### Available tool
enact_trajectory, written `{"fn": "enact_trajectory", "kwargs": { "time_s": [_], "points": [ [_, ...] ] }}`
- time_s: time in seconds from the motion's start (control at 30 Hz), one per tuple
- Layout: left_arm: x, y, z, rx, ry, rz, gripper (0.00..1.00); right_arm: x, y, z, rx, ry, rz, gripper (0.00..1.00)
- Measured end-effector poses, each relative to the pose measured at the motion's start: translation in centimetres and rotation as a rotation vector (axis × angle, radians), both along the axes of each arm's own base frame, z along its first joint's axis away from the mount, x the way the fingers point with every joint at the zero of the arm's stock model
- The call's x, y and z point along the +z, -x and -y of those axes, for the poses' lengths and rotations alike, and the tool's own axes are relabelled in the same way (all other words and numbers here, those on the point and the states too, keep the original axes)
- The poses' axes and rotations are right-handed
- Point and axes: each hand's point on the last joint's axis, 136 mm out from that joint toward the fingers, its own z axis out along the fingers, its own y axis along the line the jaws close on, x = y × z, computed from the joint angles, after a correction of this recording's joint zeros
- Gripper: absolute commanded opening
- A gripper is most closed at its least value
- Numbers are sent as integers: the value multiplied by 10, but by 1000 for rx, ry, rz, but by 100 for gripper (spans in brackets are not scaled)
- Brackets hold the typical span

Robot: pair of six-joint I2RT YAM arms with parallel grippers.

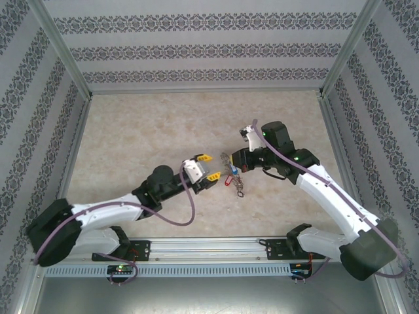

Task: Put the keys on the keyring

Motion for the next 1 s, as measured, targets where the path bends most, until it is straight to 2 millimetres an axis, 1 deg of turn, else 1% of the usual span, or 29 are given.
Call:
{"fn": "enact_trajectory", "kwargs": {
  "time_s": [0.07,0.1,0.17,0.23,0.33,0.4,0.47,0.53,0.7,0.83,0.9,0.93,0.97,1.0],
  "points": [
    [5,0,-21,78,1,11,56,7,-1,-16,26,-7,7,0],
    [10,0,-31,119,6,24,56,12,-2,-26,42,-17,11,0],
    [26,0,-49,187,29,60,60,20,-4,-43,66,-36,19,0],
    [48,2,-69,257,68,101,62,25,-8,-57,75,-59,22,0],
    [69,5,-91,324,101,138,63,21,-16,-63,58,-73,2,0],
    [73,7,-98,344,101,145,67,12,-24,-61,31,-73,-24,0],
    [70,8,-101,353,88,137,67,-4,-32,-55,0,-66,-57,0],
    [63,7,-101,355,66,124,67,-30,-37,-45,-33,-42,-110,0],
    [41,1,-93,347,-5,81,66,-101,-39,-21,-82,67,-261,0],
    [20,-2,-84,324,-70,40,67,-145,-32,4,-102,179,-354,0],
    [16,-3,-81,318,-87,27,67,-156,-28,14,-107,225,-372,1],
    [16,-4,-80,315,-89,24,69,-160,-26,18,-108,245,-374,6],
    [16,-5,-79,314,-92,23,70,-161,-25,20,-106,255,-375,7],
    [16,-6,-77,314,-95,21,71,-162,-24,21,-100,264,-369,11]
  ]
}}
